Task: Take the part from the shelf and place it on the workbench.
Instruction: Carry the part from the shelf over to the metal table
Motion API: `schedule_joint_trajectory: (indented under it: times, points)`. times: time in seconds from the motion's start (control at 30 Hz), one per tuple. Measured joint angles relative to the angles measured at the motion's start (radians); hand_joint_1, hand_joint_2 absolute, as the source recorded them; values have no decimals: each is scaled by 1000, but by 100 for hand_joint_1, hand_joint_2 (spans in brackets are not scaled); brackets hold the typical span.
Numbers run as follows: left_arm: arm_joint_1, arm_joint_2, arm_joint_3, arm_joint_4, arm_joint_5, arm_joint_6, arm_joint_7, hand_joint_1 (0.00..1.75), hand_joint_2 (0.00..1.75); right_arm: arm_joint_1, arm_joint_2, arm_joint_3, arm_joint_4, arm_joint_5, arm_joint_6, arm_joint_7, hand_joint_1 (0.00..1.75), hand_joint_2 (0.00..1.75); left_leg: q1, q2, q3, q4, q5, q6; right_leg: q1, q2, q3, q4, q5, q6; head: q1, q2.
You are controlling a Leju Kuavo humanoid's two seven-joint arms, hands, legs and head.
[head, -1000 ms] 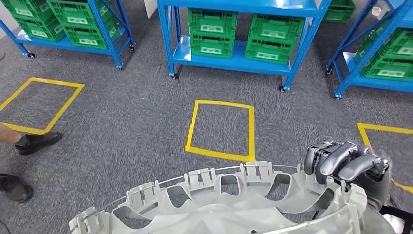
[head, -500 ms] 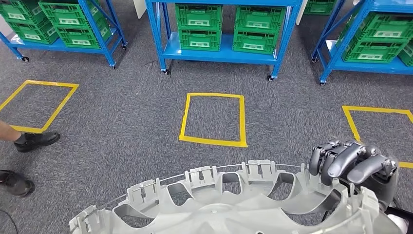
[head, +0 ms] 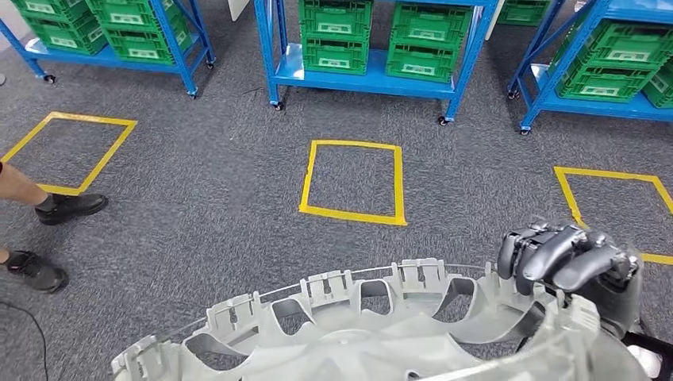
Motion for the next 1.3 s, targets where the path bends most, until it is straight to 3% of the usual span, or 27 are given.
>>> schedule_joint_trajectory:
  times: [0.03,0.07,0.1,0.17,0.23,0.3,0.37,0.43,0.5,0.53,0.57,0.63,0.7,0.77,0.83,0.9,0.97,1.03,1.07,1.1,1.17,1.23,1.27,1.3]
  points:
    - [0,0,3,2,1,0,1,0,0,-1,-1,3,3,9,0,2,175,175,-3,-6,-12,3,9,1,1,1,0,32,-16,1,0,0]
    - [0,-1,7,4,3,1,3,0,0,-2,-3,7,5,18,0,4,175,175,-6,-13,-22,6,17,1,2,3,25,16,-16,5,0,0]
    - [0,-1,9,6,7,1,4,0,0,-2,-4,10,7,26,-1,6,175,175,-8,-22,-31,11,22,0,4,8,70,-40,-2,9,0,0]
    - [-1,-2,12,9,15,3,7,0,0,-7,-8,16,9,34,-3,9,175,175,-11,-40,-49,26,29,-4,8,42,175,-195,29,8,-1,0]
    - [-2,-3,12,12,20,4,8,0,0,-12,-11,20,10,38,-6,10,175,175,-11,-54,-68,39,35,-12,12,67,218,-271,39,-3,0,0]
    - [-1,-3,14,14,23,5,9,0,0,-14,-14,22,10,41,-8,11,175,175,-8,-69,-81,43,44,-24,13,54,215,-277,44,-14,1,0]
    - [0,-3,16,16,27,5,9,0,0,-17,-17,24,10,46,-8,12,175,175,-7,-61,-94,63,33,-36,8,34,216,-281,52,-21,-1,0]
    - [0,-2,17,17,31,5,9,0,0,-19,-19,27,10,49,-9,13,175,175,0,-29,-135,151,-20,-51,4,12,215,-283,56,-26,-6,0]
    - [0,-1,17,18,35,6,10,0,0,-18,-21,29,11,57,-10,13,175,175,12,-10,-195,285,-80,-65,4,-9,212,-281,57,-28,-9,0]
    - [0,-1,16,20,38,8,10,0,0,-18,-23,30,12,63,-10,13,175,175,18,-5,-212,326,-91,-70,4,-21,210,-280,57,-28,-9,0]
    - [1,-2,16,22,42,10,12,0,0,-18,-25,33,14,70,-11,13,175,175,23,-1,-211,329,-83,-75,3,-33,209,-279,57,-27,-9,0]
    - [2,-1,16,24,51,16,16,0,0,-18,-31,39,16,82,-13,13,175,175,30,19,-146,219,-26,-78,3,-54,210,-279,57,-27,-9,0]
    - [1,-1,16,25,58,21,20,0,0,-18,-39,44,17,88,-13,11,175,175,25,54,-74,87,13,-71,7,-71,210,-278,56,-21,-9,0]
    - [1,0,16,26,64,24,25,0,0,-20,-45,51,18,90,-13,10,175,175,16,63,-58,44,18,-58,11,-88,208,-279,57,-8,-7,0]
    - [4,0,16,28,70,25,29,0,0,-24,-50,61,19,92,-13,11,175,175,14,43,-62,38,27,-41,10,-99,205,-280,58,5,-6,0]
    - [6,-1,15,30,74,26,31,0,0,-27,-56,69,20,94,-13,15,175,175,17,24,-61,25,39,-25,7,-64,185,-240,34,6,-4,0]
    - [6,-2,11,32,80,26,33,0,0,-29,-62,75,21,97,-13,20,175,175,17,3,-65,21,47,-16,6,-13,125,-113,-25,-4,0,0]
    - [6,-3,8,35,84,27,39,0,0,-29,-68,84,23,99,-13,26,175,175,13,-22,-71,22,50,-12,7,4,61,17,-68,-7,1,0]
    - [6,-3,7,37,85,29,43,0,0,-29,-70,88,25,100,-13,29,175,175,12,-36,-72,23,51,-12,7,5,52,34,-67,-3,2,0]
    - [6,-3,5,39,85,32,48,0,0,-29,-71,92,26,100,-14,32,175,175,12,-50,-73,26,52,-12,6,8,65,5,-48,5,2,0]
    - [6,-3,2,43,85,41,57,0,0,-29,-73,97,26,100,-16,35,175,175,12,-79,-77,37,50,-16,1,40,131,-137,12,19,2,0]
    - [8,-3,-4,47,84,51,69,0,0,-30,-73,100,25,99,-19,39,175,175,9,-102,-89,52,47,-25,-3,72,174,-236,49,16,3,0]
    - [10,-3,-6,48,80,60,78,0,0,-31,-73,102,25,100,-20,43,175,175,8,-111,-96,56,47,-31,-1,78,178,-248,53,9,3,0]
    - [12,-3,-8,50,74,71,90,0,0,-31,-74,103,25,100,-20,47,175,175,9,-120,-101,58,49,-36,2,66,177,-247,55,2,2,0]
